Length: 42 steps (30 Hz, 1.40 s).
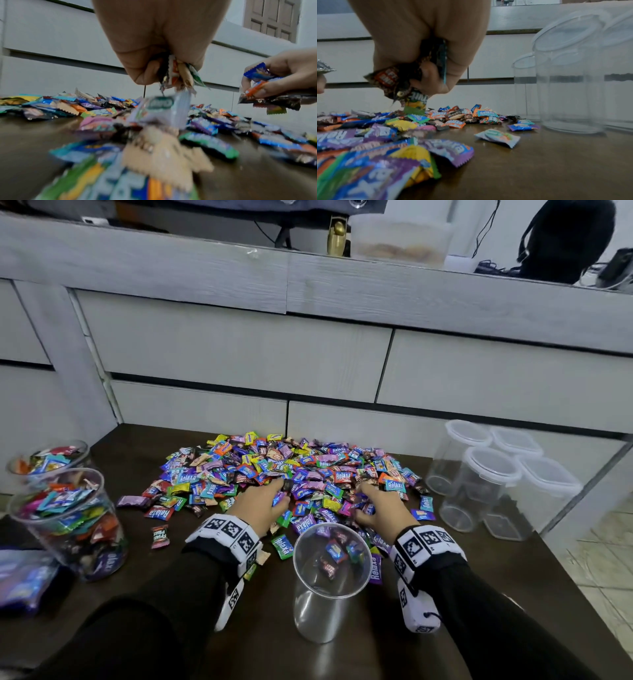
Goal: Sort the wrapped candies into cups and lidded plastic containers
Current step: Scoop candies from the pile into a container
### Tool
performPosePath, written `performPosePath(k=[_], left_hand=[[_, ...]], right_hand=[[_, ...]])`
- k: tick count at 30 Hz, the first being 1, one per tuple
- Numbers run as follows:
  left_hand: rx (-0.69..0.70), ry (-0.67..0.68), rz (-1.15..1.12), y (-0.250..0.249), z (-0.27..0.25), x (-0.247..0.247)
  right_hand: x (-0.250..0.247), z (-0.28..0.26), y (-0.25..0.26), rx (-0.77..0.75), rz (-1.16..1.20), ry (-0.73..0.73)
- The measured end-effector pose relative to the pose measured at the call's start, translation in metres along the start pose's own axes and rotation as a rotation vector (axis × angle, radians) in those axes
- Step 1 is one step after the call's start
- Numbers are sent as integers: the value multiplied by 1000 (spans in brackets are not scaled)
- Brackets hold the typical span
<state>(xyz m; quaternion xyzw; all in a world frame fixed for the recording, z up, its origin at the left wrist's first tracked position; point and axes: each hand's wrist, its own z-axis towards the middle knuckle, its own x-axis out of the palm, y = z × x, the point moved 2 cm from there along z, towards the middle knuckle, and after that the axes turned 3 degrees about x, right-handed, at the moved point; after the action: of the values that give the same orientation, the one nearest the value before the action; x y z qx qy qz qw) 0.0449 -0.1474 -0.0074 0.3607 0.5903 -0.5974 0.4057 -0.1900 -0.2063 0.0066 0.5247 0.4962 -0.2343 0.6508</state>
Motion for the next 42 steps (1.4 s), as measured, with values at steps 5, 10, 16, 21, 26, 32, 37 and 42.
performPosePath(k=[5, 10, 16, 21, 26, 32, 37, 42], left_hand=[[-6, -181, -200, -9, -7, -31], [128, -371, -399, -43, -26, -69], [336, -377, -508, -99, -72, -82], [445, -240, -338, -119, -93, -59], [496, -152, -37, -120, -98, -46], [518, -88, 224, -124, -99, -44], [481, -2, 376, -132, -93, -46], [455, 85, 424, -135, -92, -51]], right_hand=[[-18, -8, 2, -83, 151, -216], [-37, -19, 15, -137, 277, -375], [-42, -35, 31, -197, 313, -406], [-39, -47, 41, -225, 355, -372], [-49, -58, 49, -238, 370, -432], [-65, -68, 63, -281, 347, -464], [-63, -70, 63, -251, 326, -451], [-61, -71, 61, -242, 320, -443]])
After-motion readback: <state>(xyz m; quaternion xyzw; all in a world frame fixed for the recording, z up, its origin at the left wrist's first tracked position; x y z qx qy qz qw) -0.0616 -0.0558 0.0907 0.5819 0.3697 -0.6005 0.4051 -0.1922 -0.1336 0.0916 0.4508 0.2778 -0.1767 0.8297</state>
